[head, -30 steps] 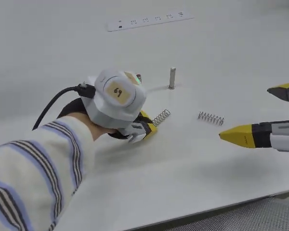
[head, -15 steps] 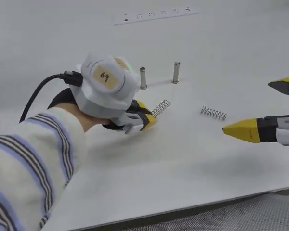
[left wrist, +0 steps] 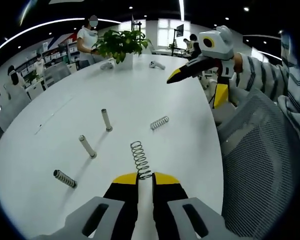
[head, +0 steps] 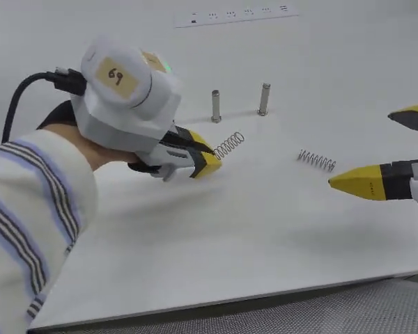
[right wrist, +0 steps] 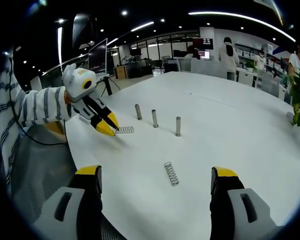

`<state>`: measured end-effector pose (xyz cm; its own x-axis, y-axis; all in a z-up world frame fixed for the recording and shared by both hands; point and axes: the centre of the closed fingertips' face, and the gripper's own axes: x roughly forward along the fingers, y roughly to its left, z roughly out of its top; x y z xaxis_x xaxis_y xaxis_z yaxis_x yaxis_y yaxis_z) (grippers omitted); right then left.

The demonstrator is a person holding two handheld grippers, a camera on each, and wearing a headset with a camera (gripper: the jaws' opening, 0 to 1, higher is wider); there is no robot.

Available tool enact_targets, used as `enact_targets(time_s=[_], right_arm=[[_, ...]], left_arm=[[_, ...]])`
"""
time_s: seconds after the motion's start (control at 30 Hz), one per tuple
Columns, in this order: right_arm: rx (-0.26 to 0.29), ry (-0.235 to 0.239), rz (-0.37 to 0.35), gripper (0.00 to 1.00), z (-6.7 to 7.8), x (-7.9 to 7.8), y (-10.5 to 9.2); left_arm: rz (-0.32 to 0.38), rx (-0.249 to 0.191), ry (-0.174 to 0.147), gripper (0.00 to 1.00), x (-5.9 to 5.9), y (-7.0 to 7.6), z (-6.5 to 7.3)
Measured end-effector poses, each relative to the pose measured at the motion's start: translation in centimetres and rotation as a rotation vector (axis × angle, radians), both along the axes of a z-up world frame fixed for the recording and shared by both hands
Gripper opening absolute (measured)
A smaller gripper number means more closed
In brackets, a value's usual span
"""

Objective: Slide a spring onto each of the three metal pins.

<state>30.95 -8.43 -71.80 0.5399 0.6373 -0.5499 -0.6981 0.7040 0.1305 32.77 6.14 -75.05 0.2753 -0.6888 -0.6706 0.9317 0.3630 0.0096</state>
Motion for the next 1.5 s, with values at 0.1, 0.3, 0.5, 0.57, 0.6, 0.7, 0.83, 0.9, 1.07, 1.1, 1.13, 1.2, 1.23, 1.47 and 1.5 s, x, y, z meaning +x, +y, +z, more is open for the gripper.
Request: enact_targets(time_s=[0.1,0.3,0.5,0.57,0.6,0.7,0.83,0.9,1.07,1.1,1.13,1.2,1.23,1.47,1.5], right_arm=[[0.007,-0.011,0.032,0.87,0.2,0.0,0.5],[-0.017,-0.002,0.114,0.82,0.2,-0.4,1.7],[-0.005,-0.004,0.18,0.81,0.6,-0.9,3.4],[-0.003,-0.002,0.201,0.81,0.6,-1.0,3.8],[0.003,-0.001,0.208,0.8,0.7,-1.1,4.0],[0.029,0.002,0.224,0.78,0.9,-1.2,4.5],[0.042,0.002,0.256,0.75,1.1,-1.3,5.3],[0.045,0.013,0.268,0.74,1.1,-1.4,5.6],[0.038,0.015,0.323,0.71,1.0,-1.6,6.6],[0.04,0.016,0.329,0.7,1.1,-1.6,6.7],[0.041,0.014,0.337,0.69,1.1,-1.6,6.9],[0.04,0.013,0.354,0.67,1.2,-1.7,7.2],[0.039,0.01,0.362,0.67,1.2,-1.7,7.3],[0.044,0.006,0.432,0.59,1.3,-2.2,8.4],[0.043,0.006,0.441,0.56,1.3,-2.3,8.5]], left_arm=[[-0.015,0.009,-0.016,0.02,-0.2,0.2,0.5],[-0.012,0.018,-0.042,0.02,-0.3,0.4,1.1],[-0.021,0.016,-0.042,0.02,-1.0,0.5,1.6],[-0.047,0.013,-0.05,0.02,-1.4,0.4,1.9],[-0.056,0.014,-0.055,0.02,-1.5,0.4,2.0],[-0.083,0.017,-0.061,0.02,-2.0,0.4,2.3],[-0.12,0.014,-0.072,0.02,-2.4,0.3,2.5],[-0.124,0.004,-0.068,0.02,-2.6,0.2,2.6],[-0.162,-0.01,-0.073,0.02,-3.2,-0.2,3.0],[-0.169,-0.011,-0.074,0.02,-3.3,-0.3,3.0],[-0.173,-0.013,-0.074,0.02,-3.4,-0.3,3.0],[-0.188,-0.015,-0.074,0.02,-3.7,-0.4,3.1],[-0.197,-0.015,-0.079,0.02,-3.9,-0.5,3.2],[-0.241,-0.019,-0.073,0.02,-4.7,-0.7,3.4],[-0.244,-0.018,-0.069,0.02,-4.7,-0.7,3.3]])
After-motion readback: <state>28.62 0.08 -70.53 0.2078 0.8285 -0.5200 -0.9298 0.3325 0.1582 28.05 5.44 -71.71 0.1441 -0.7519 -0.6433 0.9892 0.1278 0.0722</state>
